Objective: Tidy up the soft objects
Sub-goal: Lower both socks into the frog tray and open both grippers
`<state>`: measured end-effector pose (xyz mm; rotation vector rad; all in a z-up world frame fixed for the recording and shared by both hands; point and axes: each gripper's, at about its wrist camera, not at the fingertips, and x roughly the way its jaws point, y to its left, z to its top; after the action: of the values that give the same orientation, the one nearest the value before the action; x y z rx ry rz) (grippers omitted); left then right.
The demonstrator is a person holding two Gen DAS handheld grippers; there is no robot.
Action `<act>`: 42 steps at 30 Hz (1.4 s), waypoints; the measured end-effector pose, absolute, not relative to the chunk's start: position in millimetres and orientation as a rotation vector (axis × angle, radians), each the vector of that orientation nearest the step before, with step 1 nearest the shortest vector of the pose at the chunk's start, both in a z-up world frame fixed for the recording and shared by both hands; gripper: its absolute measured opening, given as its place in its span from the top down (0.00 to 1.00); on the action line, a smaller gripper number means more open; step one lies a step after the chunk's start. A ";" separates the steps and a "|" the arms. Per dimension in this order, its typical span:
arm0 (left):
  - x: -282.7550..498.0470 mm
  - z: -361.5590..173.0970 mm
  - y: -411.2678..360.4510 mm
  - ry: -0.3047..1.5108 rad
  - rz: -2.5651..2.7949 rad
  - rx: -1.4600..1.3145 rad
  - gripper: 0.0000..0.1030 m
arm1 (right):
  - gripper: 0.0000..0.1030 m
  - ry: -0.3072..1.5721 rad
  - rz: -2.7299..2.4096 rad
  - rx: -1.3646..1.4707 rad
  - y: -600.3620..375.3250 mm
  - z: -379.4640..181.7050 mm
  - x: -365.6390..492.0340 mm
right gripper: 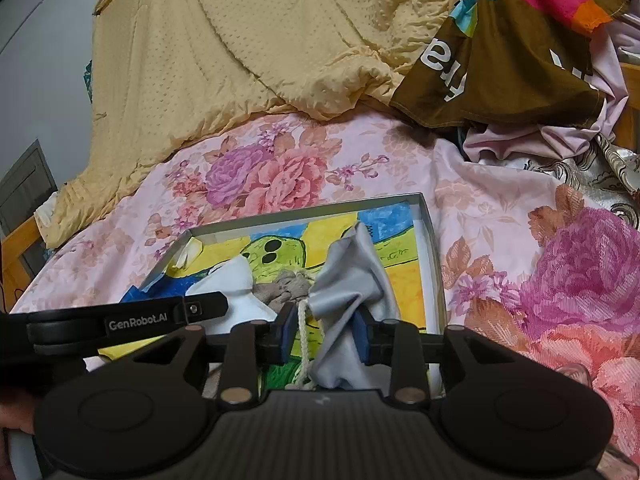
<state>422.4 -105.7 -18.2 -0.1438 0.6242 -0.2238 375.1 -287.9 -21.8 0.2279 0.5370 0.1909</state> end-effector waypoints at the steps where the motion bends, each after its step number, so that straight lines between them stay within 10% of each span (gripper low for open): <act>1: 420.6 -17.2 -105.5 0.622 -0.224 -0.141 0.60 | 0.62 0.537 0.192 0.227 -287.7 -21.2 374.5; 25: 339.5 38.4 -76.8 0.529 -0.137 -0.112 0.18 | 0.13 0.406 0.198 0.154 -278.6 20.1 320.8; 42: 230.4 55.1 -56.4 0.412 -0.090 -0.159 0.01 | 0.00 0.256 0.210 0.077 -261.1 55.4 228.5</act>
<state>230.4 -56.4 55.1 -0.1590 0.4119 -0.0900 228.5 -261.1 55.4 0.0769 0.2563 0.2104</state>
